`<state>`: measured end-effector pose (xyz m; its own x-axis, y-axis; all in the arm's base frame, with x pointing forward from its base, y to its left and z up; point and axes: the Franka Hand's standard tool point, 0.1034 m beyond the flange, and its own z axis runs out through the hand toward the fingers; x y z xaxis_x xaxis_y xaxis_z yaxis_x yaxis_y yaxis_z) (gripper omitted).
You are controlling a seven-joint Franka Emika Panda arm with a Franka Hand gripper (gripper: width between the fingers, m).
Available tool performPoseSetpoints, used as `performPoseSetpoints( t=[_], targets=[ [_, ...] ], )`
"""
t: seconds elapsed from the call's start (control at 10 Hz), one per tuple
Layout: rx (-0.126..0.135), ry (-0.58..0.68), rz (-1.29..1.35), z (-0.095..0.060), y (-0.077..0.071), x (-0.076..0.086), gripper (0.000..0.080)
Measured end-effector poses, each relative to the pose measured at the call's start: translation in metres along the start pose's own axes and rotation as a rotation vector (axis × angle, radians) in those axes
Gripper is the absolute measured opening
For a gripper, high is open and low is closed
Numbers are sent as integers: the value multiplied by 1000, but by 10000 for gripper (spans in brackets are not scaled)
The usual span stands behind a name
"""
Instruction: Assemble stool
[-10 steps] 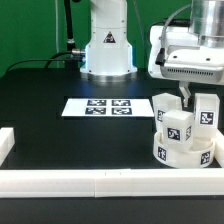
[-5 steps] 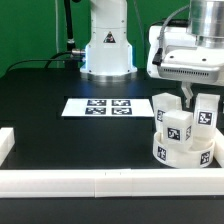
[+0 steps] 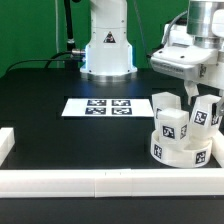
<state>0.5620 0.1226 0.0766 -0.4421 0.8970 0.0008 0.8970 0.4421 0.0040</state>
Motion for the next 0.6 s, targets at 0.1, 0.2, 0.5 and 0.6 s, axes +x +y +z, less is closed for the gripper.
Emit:
performPoseSetpoints(
  t=[0.1, 0.2, 0.5, 0.6],
  targets=[
    [-9, 3, 132, 0, -1, 1, 338],
    [-9, 3, 174, 0, -1, 1, 338],
    [-9, 7, 392, 0, 0, 2, 338],
    [-7, 19, 502, 0, -3, 3, 338]
  ],
)
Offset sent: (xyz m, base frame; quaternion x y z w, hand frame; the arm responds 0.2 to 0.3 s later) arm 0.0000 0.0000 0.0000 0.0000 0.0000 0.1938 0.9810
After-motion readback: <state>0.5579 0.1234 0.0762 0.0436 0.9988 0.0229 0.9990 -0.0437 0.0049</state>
